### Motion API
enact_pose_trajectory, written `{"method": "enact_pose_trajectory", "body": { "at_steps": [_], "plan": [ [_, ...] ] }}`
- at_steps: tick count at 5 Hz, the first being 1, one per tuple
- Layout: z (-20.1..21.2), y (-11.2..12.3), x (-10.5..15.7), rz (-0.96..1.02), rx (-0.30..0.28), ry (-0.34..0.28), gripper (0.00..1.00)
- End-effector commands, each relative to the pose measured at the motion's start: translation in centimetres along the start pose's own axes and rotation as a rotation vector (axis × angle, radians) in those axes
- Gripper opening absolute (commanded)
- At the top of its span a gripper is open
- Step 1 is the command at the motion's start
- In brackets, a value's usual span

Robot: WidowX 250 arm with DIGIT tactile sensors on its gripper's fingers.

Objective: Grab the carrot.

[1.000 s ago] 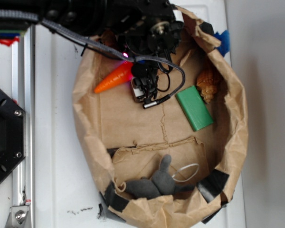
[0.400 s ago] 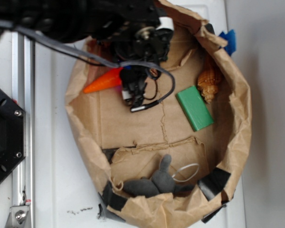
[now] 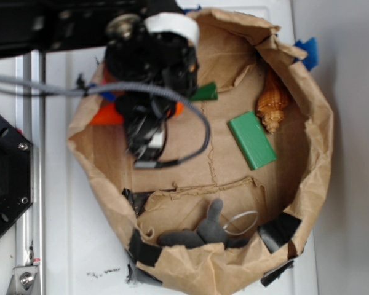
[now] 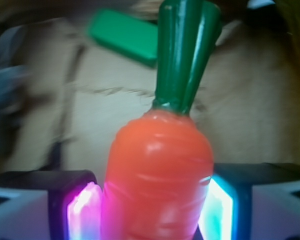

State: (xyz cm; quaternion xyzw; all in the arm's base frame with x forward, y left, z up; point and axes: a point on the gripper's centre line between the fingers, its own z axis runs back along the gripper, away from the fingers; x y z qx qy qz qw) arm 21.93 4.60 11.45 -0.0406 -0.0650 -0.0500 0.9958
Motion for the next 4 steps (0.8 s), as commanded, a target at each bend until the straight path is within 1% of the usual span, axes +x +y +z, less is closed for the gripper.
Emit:
{"method": "enact_pose_trajectory", "body": {
  "at_steps": [1,2,3,4],
  "plan": [
    [4.55,-1.87,1.99,-0.006,-0.017,-0.039,0.0],
    [5.41,-1.96,2.69,0.017,-0.007,-0.064,0.0],
    [4.8,-1.38,2.96,0.041,-0.032,-0.041,0.0],
    [4.73,-1.04,2.97,0.053,-0.007,-0.048,0.0]
  ]
}}
